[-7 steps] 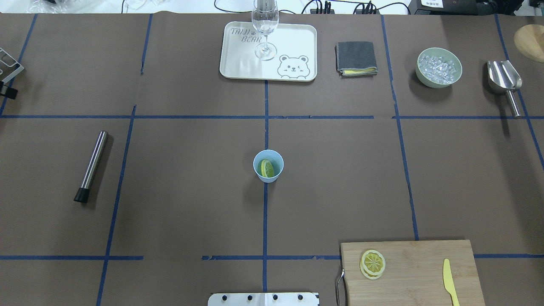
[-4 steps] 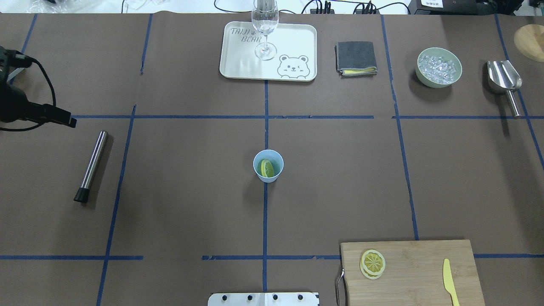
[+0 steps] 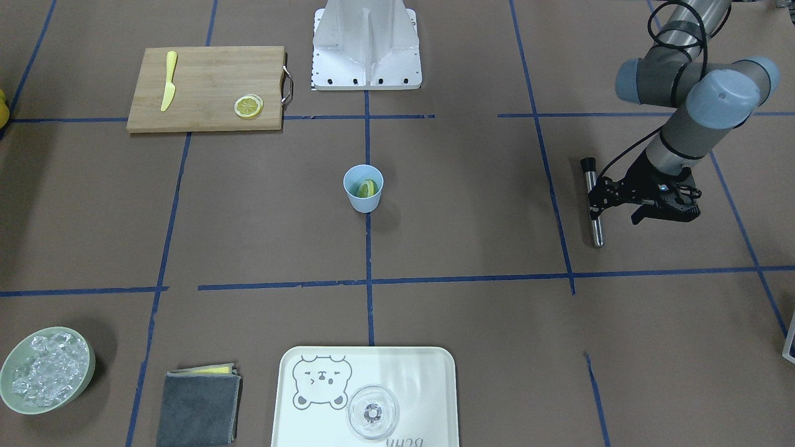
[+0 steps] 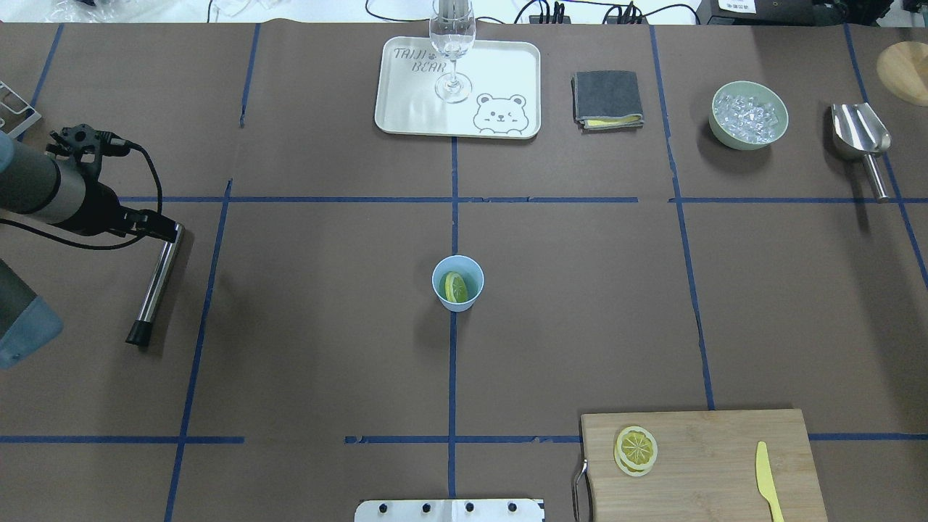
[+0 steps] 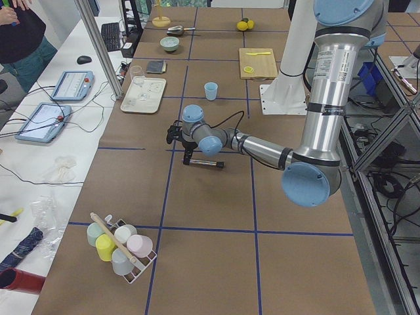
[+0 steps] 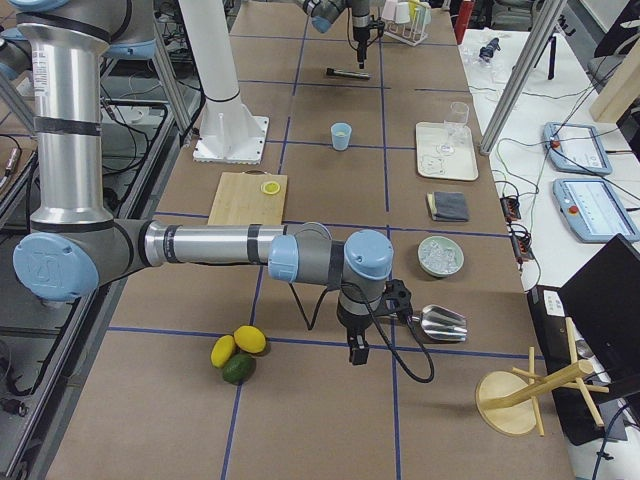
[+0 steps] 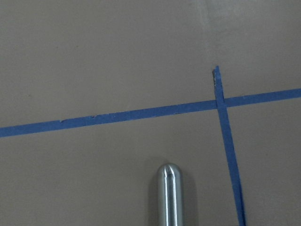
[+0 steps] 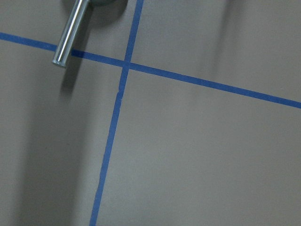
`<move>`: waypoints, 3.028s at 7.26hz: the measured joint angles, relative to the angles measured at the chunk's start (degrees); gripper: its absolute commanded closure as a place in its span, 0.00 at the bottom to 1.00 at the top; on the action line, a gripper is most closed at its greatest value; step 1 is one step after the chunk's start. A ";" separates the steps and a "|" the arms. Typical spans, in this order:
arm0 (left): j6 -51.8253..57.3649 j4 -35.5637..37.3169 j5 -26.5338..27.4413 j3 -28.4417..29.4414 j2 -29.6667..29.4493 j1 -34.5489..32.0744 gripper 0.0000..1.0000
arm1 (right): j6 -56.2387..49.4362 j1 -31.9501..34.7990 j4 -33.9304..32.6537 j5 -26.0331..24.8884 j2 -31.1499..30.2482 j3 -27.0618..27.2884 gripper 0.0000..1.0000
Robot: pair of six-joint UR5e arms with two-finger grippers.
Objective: Squeeze lemon into cup
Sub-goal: 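Lower the left gripper onto the metal muddler and grasp it, then lift the muddler upright and carry it over the blue cup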
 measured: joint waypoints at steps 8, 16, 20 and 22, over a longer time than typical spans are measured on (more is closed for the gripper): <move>4.93 0.12 1.77 4.37 -2.72 2.11 0.62 | 0.01 0.00 0.00 -0.08 0.15 0.03 0.00; 6.05 0.66 1.39 2.48 -2.06 1.90 0.87 | 0.43 0.00 0.00 -0.15 0.25 0.07 0.00; 7.27 0.97 1.63 -3.73 -2.54 -0.63 1.00 | 0.46 0.00 0.00 -0.15 0.26 0.07 0.00; 7.59 0.57 4.00 -8.31 -4.89 -1.86 1.00 | 0.54 0.00 0.00 -0.14 0.28 0.07 0.00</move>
